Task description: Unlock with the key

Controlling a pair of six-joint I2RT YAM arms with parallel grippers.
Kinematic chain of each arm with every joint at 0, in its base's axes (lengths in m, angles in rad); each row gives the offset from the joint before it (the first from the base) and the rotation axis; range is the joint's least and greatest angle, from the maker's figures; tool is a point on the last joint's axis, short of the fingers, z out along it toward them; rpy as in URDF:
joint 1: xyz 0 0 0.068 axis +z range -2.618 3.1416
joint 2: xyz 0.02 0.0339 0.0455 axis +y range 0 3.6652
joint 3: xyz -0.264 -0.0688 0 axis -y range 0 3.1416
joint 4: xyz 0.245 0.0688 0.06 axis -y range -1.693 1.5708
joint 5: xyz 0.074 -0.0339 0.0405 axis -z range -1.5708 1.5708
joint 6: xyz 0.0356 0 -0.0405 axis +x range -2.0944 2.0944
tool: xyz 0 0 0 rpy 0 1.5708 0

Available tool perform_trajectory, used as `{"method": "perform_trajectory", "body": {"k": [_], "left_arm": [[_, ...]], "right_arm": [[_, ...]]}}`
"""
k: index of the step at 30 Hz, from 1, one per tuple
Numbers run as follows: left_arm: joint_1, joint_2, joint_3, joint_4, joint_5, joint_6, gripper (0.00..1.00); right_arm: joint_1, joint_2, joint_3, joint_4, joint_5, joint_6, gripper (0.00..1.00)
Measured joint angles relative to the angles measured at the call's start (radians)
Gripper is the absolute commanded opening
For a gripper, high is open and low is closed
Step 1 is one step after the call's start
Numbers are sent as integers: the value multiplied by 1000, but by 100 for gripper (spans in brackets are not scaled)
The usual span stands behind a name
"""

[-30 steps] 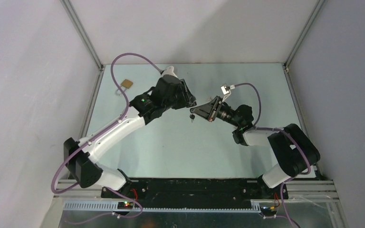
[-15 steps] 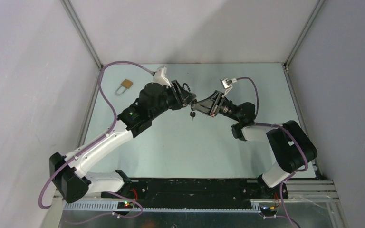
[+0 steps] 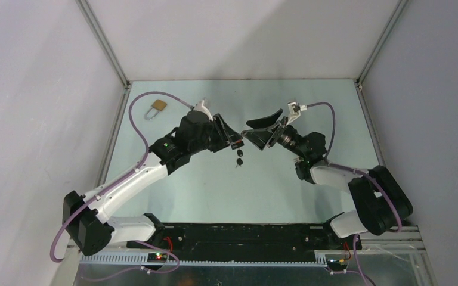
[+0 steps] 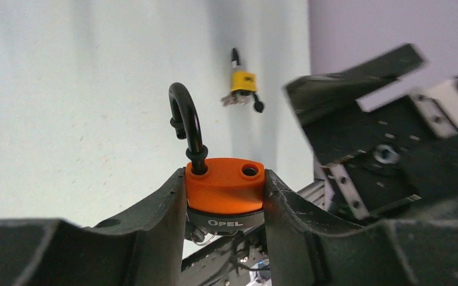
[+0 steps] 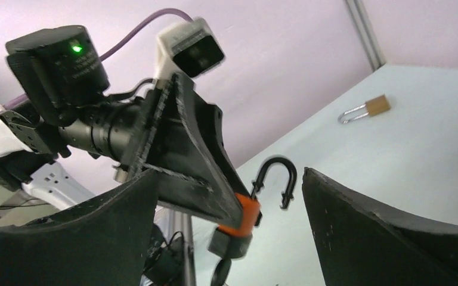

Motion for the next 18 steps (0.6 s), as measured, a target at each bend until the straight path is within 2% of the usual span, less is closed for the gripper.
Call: {"method": "perform_trajectory", "body": {"k": [5,9,18], "left_arm": [[0,26,8,-94,-18,-34,0],[0,46,15,-136,-37,-56,0],[25,49,26,-172,-76,-116,0]], "right_arm": [[61,-73,-3,-90,88,-152,91],[106,-105,-14,-175,159,-251,86],[193,-195,-111,-317,315,-341,76]]}}
